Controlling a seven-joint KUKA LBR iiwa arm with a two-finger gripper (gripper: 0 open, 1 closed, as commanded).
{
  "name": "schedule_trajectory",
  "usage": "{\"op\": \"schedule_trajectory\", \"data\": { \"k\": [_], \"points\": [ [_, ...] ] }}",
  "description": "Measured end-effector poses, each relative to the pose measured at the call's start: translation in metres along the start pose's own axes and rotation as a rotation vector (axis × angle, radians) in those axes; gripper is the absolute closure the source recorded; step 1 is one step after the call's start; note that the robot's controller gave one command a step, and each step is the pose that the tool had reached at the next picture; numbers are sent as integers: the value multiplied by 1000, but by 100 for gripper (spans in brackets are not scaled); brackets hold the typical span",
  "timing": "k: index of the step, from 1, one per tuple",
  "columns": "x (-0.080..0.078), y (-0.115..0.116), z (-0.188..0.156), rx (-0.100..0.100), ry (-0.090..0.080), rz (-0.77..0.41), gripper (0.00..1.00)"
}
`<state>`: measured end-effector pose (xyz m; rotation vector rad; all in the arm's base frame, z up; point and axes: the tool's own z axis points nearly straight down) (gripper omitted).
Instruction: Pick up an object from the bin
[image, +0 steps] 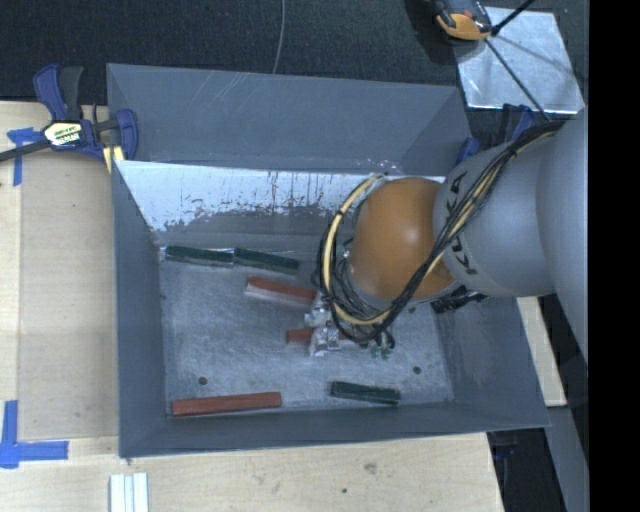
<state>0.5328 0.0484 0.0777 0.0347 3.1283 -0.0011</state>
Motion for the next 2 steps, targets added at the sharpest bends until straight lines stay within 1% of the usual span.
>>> {"op": "schedule_trajectory", "data": {
  "k": [1,2],
  "points": [
    [0,0,0,0,0,0,100],
    [16,5,-137,-1,10,-16,100]
  ]
}}
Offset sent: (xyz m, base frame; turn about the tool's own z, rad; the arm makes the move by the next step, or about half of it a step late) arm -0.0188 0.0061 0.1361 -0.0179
